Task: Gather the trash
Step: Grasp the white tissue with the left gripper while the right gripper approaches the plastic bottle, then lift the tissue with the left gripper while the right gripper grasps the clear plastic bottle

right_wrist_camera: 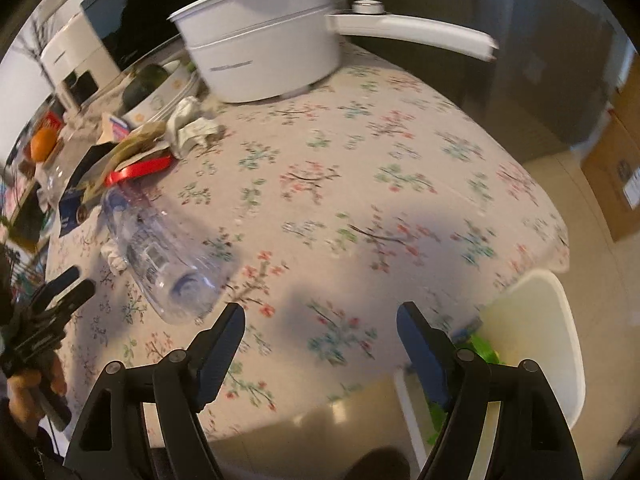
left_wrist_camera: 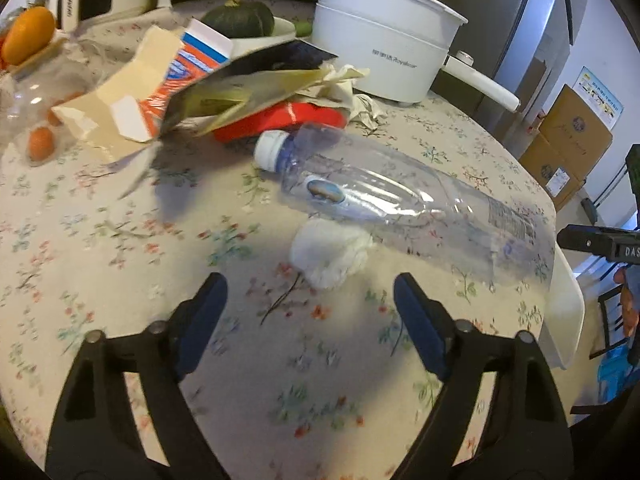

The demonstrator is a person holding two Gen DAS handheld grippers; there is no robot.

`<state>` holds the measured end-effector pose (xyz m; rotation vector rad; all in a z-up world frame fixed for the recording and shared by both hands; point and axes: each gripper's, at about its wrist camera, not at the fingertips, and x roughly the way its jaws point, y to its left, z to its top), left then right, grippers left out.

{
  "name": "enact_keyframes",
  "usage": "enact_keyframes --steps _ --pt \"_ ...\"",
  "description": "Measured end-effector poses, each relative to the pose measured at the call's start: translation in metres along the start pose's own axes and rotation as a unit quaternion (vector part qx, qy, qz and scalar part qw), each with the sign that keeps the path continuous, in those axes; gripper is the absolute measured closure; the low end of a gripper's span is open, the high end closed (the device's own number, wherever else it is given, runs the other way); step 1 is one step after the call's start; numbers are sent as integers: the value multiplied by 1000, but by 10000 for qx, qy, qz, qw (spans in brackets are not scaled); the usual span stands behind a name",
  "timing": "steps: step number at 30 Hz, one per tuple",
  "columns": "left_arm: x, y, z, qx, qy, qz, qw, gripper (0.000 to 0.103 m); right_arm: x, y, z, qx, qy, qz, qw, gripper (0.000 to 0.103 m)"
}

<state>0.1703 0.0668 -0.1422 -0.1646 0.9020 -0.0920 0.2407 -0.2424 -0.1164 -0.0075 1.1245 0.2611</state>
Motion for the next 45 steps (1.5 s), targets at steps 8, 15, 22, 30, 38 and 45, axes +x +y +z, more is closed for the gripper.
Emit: enact_keyframes --steps 8,15,22,30,38,45 --pt "26 -4 13 -76 131 -111 9998 58 4 15 15 -141 -100 86 9998 23" --pt "17 9 10 -445 334 -80 9984 69 4 27 15 -360 -118 124 9992 23" --pt "-25 32 4 -824 272 -147 9961 70 1 57 19 -531 -202 254 9981 23" --pt "-76 58 -5 -951 86 116 9954 70 12 123 26 -1186 -200 494 9915 23" --pt "-106 88 -25 -1091 9 280 9936 70 36 183 25 -2201 -67 151 9753 23" --pt "-117 110 -39 -1227 65 411 9916 70 56 195 14 -2792 -4 -619 9582 23"
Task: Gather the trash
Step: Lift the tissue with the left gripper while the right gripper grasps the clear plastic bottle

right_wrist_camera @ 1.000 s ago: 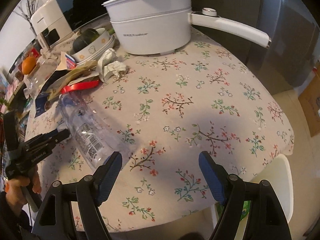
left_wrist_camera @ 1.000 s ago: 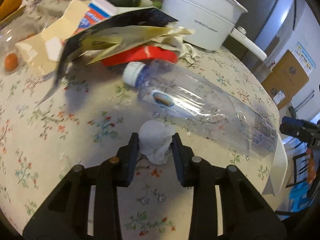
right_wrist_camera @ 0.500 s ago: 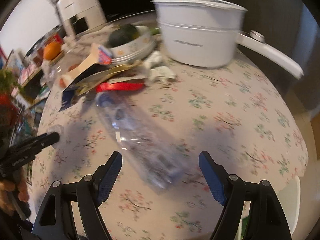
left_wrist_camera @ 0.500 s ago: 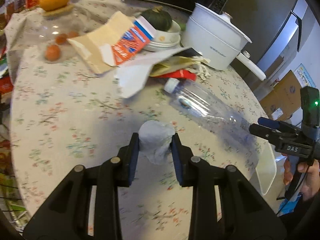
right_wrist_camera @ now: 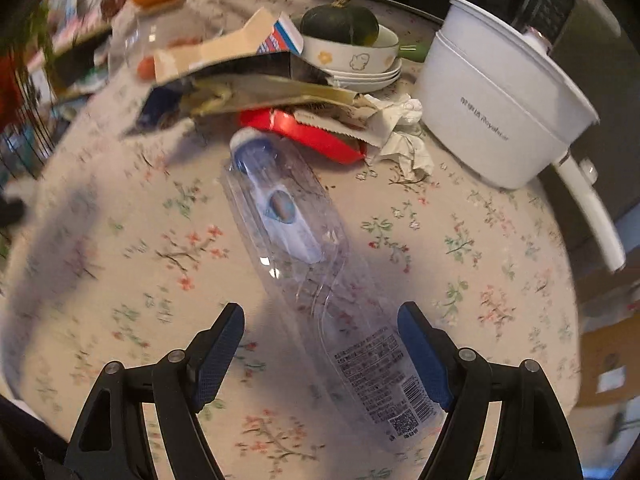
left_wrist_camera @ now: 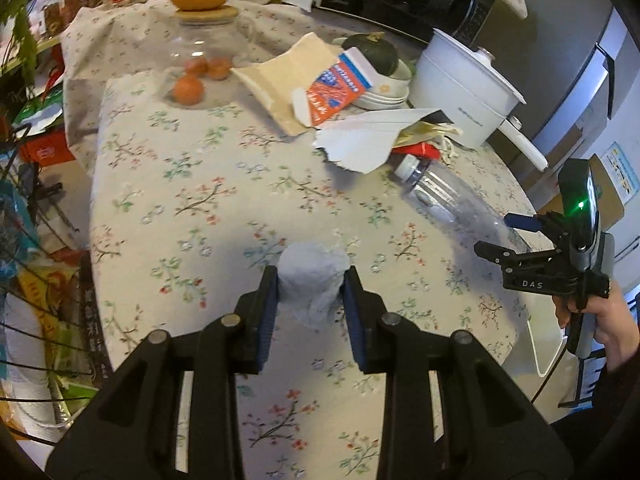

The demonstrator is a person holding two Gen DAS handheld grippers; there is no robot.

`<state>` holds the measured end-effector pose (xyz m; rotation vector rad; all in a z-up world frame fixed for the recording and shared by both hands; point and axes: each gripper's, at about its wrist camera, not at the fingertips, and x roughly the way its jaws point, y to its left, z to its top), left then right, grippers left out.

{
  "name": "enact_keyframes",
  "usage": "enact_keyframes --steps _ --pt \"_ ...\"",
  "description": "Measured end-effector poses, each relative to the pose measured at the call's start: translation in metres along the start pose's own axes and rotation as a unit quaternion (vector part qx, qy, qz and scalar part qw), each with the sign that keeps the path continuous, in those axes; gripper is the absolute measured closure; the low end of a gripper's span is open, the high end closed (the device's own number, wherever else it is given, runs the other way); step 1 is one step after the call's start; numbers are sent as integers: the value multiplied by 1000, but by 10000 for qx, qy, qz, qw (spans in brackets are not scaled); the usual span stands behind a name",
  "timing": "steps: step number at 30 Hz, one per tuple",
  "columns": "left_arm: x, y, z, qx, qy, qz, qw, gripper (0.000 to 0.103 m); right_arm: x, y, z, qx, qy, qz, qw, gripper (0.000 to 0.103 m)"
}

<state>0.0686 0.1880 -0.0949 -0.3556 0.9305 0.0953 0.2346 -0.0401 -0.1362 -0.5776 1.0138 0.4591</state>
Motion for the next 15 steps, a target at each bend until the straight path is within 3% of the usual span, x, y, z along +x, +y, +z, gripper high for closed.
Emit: enact_keyframes --steps 5,11,15 --pt "-2 8 -2 -87 39 38 9999 69 -2 8 -4 -285 110 -359 9989 40" --pt "-3 3 -2 -48 41 2 10000 69 -16 11 -12 -43 535 254 9982 44" --pt "-5 0 -3 3 28 -38 10000 69 -25 16 -21 177 891 951 9913 45"
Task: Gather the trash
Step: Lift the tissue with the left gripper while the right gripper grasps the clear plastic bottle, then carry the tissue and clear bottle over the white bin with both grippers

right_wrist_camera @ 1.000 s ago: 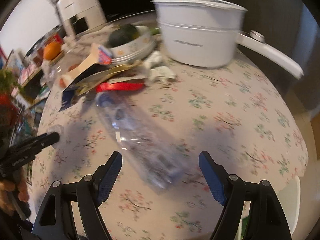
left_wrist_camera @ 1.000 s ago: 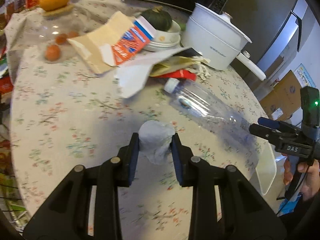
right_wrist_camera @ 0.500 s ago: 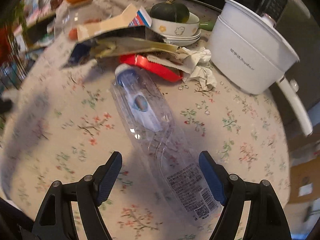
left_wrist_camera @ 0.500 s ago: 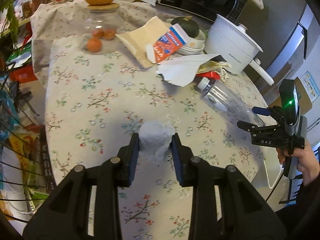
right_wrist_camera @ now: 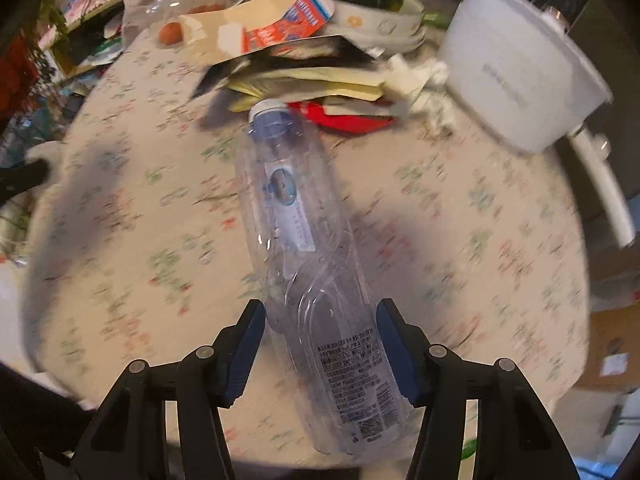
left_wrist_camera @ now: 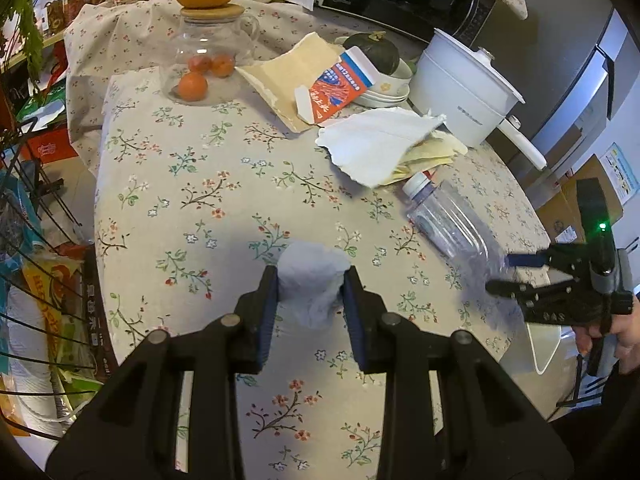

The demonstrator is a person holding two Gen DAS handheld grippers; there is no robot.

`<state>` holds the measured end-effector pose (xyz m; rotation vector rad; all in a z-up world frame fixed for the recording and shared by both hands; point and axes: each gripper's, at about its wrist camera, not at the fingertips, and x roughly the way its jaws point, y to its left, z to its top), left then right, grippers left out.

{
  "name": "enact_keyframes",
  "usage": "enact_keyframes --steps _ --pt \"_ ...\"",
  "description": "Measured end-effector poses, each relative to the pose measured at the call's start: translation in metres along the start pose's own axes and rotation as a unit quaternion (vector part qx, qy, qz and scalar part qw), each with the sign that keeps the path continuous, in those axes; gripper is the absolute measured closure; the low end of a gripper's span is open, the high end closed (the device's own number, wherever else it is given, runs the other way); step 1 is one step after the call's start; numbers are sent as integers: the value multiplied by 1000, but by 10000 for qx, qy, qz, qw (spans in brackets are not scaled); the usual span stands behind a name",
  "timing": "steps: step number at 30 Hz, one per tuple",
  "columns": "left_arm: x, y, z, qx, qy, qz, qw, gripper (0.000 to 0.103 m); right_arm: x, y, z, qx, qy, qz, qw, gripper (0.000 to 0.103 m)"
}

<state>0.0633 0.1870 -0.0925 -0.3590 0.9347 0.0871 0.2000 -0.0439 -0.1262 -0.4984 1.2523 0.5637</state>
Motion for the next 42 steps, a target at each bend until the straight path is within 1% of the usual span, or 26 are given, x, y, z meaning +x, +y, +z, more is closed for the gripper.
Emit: enact_keyframes --steps 2,3,5,9,11,12,16,19,23,28,34,42 --pt "-1 0 1 -7 0 -2 10000 69 -4 5 -3 43 68 266 9996 44" --pt "-1 0 1 -15 2 -5 10000 69 -6 6 -4 92 41 334 9994 43" --pt "-1 1 1 -62 6 -20 10000 69 -10 7 0 232 -77 408 9989 34" --pt "-3 0 -1 -84 9 -31 10000 69 -7 8 15 287 -302 177 9990 34" --pt "-4 -3 -2 -50 11 -16 10000 69 1 6 25 324 -266 105 9991 33" --pt "-3 -3 -2 -44 17 -9 10000 69 7 6 29 337 -246 -3 9991 33" --pt "-2 -5 -1 -36 38 -12 10000 69 20 3 37 360 -201 -296 9987 36" --pt "-3 -6 0 -64 45 -43 10000 69 29 -5 36 470 -133 -346 9982 40" --pt "-4 -10 0 -13 39 -58 10000 69 27 -15 31 644 -215 -228 9974 42" --pt "-8 -16 -1 28 13 -153 9999 69 13 -26 18 719 -273 -267 9967 42" --pt "-15 -27 -2 44 -32 -364 9993 69 -25 -40 -4 966 -636 -178 9931 43" --pt "-25 -53 -3 340 -172 -409 9984 69 -69 -57 -34 1176 -1082 -144 9870 43"
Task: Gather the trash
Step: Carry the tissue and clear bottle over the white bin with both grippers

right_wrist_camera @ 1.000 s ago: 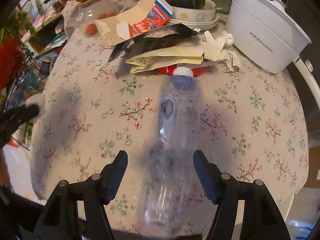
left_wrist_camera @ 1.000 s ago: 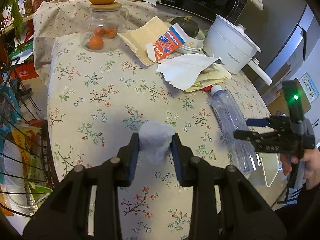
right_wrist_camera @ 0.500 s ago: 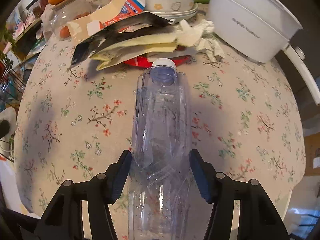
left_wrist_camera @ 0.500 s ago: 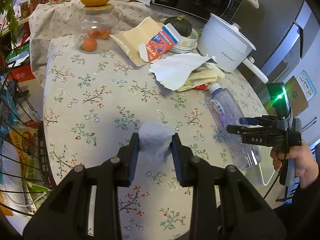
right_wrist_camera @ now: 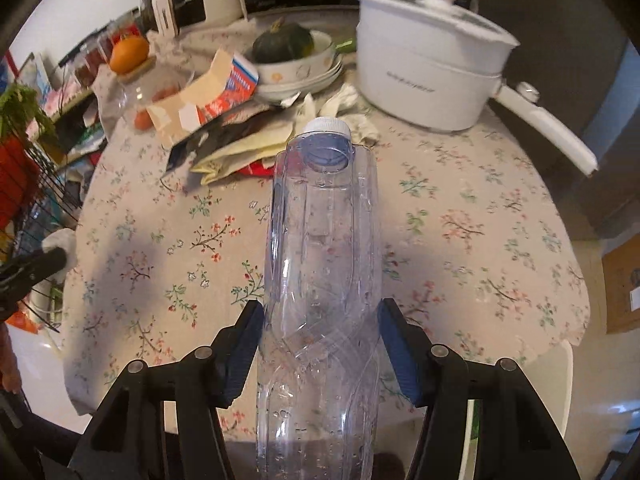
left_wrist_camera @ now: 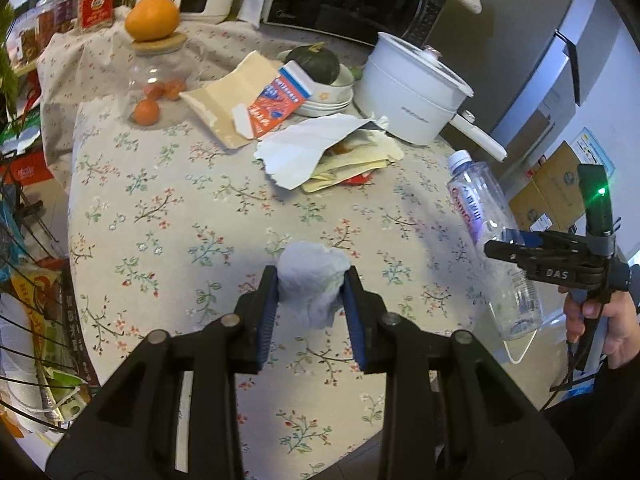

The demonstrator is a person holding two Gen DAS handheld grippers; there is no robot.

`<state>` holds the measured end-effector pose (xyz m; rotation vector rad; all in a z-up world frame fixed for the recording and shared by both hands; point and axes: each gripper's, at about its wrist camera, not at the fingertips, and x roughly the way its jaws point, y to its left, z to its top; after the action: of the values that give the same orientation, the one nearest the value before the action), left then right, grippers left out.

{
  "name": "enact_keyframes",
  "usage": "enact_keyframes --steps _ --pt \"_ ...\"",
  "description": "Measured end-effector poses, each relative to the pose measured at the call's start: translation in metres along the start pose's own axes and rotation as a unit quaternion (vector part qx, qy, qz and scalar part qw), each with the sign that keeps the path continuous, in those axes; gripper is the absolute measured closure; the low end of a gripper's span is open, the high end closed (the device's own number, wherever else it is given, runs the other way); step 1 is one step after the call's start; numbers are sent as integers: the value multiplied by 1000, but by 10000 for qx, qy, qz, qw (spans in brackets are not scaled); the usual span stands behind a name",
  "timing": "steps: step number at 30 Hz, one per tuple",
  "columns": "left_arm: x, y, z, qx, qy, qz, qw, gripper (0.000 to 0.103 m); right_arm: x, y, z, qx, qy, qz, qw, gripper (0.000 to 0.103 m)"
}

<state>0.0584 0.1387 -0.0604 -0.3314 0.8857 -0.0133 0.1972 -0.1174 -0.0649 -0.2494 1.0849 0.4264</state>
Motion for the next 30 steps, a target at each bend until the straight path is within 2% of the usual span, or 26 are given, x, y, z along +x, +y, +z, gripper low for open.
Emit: enact_keyframes --steps 8,14,30 --pt "2 -24 -1 126 32 -174 9998 69 -34 -34 -17 296 -336 -179 9988 43" --pt "7 -55 -2 410 59 -326 9986 69 -55 -68 -34 577 -541 -397 9961 43" --pt "46 -161 -13 1125 443 -739 9899 69 -60 -164 -105 1201 -228 -810 9892 42"
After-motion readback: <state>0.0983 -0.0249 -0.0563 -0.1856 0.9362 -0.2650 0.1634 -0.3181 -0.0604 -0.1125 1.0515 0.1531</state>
